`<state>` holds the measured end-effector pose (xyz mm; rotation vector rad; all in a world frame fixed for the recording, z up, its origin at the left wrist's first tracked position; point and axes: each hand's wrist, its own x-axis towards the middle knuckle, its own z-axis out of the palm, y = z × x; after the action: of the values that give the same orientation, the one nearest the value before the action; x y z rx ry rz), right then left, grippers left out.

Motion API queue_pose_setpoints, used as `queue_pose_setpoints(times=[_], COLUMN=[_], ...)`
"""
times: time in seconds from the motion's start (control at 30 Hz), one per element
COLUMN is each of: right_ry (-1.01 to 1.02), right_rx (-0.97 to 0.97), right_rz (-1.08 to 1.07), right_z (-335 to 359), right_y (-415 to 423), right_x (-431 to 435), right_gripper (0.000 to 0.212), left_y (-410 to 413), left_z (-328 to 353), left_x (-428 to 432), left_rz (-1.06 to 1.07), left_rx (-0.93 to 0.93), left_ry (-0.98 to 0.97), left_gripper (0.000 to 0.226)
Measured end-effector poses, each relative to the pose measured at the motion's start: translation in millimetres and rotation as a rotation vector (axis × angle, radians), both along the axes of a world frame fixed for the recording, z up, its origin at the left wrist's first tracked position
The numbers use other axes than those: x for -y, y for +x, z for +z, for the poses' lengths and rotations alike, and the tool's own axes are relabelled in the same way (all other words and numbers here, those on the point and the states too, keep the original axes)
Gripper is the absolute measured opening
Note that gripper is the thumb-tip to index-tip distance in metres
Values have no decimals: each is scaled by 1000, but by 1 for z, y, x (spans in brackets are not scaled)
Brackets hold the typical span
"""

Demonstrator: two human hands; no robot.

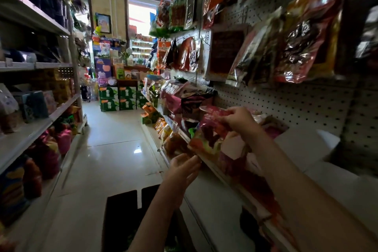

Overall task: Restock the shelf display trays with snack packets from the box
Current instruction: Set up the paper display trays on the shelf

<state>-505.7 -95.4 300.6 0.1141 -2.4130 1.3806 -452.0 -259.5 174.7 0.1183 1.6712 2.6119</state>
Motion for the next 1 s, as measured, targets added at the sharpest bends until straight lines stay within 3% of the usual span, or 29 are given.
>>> queue_pose_setpoints(times=[0.13, 0.27, 0.4, 0.53, 0.7, 1.0], right_ry=[217, 280, 457, 676, 902, 910], right_rx=[-53, -71, 50, 261, 228, 248], right_rz=[-356, -466, -436, -464, -609, -573], right_z=[3, -12, -35, -53, -56, -57], right_y=[-27, -31, -46, -55, -57, -49], right_x=[-49, -75, -87, -91, -105, -98], right_gripper=[8, 20, 20, 44, 40, 47], left_y=[-21, -34, -43, -50, -56, -61], left_z=[15, 26, 25, 20, 12, 6], left_x=[-21, -39, -53, -59, -63, -68], left_rz=[-33, -30, -23, -13, -21, 29], left_rx=[-26, -101, -155, -152, -144, -177], left_ry=[-256, -420, -512, -566, -614, -665], left_gripper=[49, 41, 40, 36, 35, 39])
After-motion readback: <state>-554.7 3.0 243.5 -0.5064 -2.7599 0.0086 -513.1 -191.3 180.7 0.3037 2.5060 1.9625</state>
